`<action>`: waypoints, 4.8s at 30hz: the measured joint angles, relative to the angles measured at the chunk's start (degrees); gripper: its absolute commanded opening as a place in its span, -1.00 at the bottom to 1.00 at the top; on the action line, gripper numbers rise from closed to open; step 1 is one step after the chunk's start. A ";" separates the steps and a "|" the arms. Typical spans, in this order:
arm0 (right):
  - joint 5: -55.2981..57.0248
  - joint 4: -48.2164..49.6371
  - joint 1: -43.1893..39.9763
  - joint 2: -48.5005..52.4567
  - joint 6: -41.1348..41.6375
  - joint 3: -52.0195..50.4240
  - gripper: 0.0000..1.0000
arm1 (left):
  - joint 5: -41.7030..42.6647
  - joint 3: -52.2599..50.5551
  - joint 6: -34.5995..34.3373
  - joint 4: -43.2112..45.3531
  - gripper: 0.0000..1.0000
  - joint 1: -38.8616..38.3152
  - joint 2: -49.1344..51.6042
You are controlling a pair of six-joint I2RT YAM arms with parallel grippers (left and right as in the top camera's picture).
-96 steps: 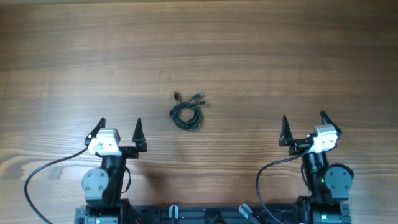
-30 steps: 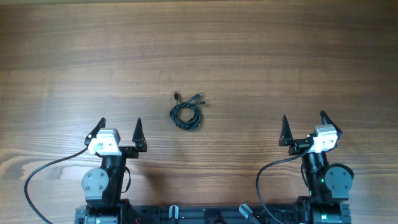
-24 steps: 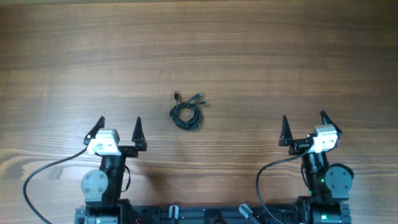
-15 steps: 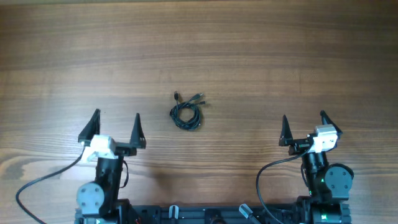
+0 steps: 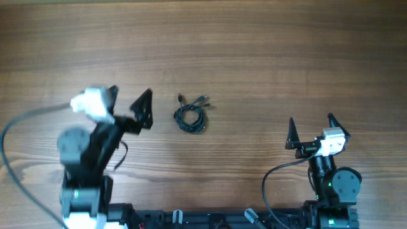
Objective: Untangle cables
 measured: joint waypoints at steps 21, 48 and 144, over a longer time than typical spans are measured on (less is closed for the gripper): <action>0.02 -0.02 0.00 0.00 0.00 0.00 1.00 | -12.68 8.68 -17.16 -14.51 0.04 -18.51 41.40; 0.07 0.35 0.00 0.00 -1.09 0.00 0.99 | -18.16 11.19 3.43 -16.50 -0.92 -23.10 31.67; -3.58 24.13 33.88 78.23 77.35 32.85 -0.91 | -21.81 11.80 -3.10 -13.29 -0.92 -33.05 31.43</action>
